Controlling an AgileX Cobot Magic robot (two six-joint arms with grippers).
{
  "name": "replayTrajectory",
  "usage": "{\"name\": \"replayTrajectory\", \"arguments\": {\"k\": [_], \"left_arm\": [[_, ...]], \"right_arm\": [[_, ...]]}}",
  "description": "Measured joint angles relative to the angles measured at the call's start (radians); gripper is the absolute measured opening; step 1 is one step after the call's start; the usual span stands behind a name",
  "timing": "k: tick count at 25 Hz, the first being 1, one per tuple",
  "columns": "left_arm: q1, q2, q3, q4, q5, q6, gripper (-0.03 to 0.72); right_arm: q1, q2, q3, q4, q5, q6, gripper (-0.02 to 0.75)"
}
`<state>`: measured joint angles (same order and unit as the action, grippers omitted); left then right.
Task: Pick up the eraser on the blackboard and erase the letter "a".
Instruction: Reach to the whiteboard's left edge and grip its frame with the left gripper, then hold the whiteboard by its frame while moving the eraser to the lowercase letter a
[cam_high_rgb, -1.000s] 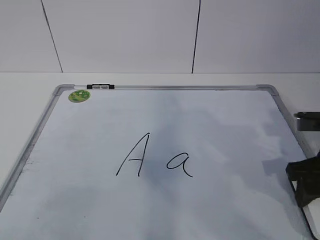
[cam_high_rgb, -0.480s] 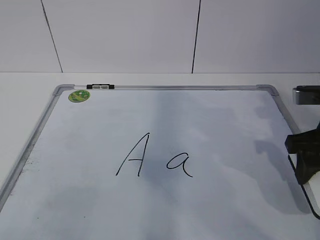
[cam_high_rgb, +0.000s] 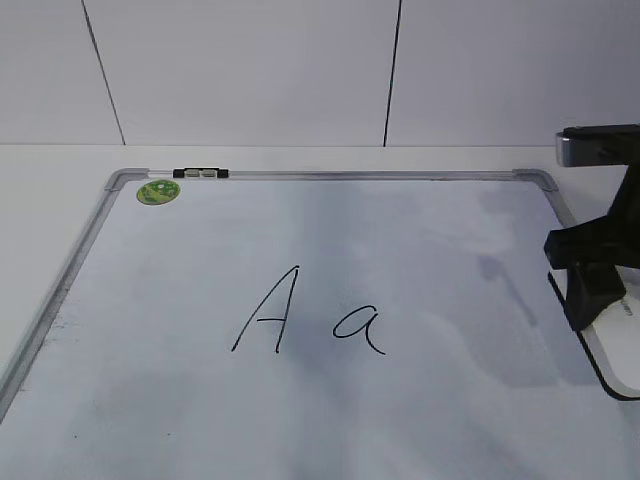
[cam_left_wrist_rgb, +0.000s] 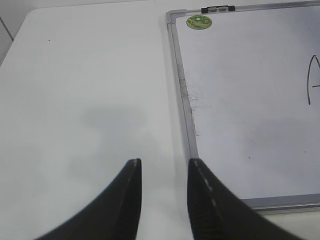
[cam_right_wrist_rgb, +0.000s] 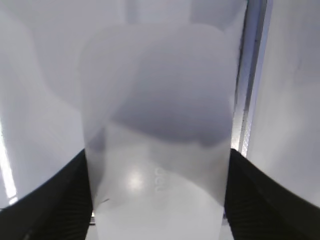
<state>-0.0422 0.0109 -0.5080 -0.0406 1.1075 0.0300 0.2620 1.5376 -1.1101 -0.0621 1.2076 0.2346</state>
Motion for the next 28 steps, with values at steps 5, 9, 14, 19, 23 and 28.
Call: {"name": "replayTrajectory", "arguments": {"k": [5,9,14,19,23,28], "left_arm": [[0.000,0.031,-0.016,0.000,-0.023,0.000,0.235],[0.000,0.172,-0.080,0.002,-0.109,0.000,0.235],[0.000,0.435,-0.141,0.004,-0.186,0.000,0.235],[0.000,0.695,-0.209,-0.020,-0.227,0.000,0.235],[0.000,0.884,-0.292,-0.065,-0.238,0.000,0.235],[0.000,1.112,-0.400,-0.082,-0.233,0.000,0.235]], "right_arm": [[0.002,0.000,0.000,0.000,0.006,-0.002,0.560],[0.002,0.000,0.000,0.002,0.007,-0.004,0.560],[0.007,0.000,0.000,0.008,0.007,-0.004,0.560],[0.045,0.000,0.000,0.011,0.008,-0.004,0.560],[0.051,0.000,0.000,0.015,0.008,-0.006,0.560],[0.062,0.000,0.000,0.025,0.008,-0.012,0.560]]}}
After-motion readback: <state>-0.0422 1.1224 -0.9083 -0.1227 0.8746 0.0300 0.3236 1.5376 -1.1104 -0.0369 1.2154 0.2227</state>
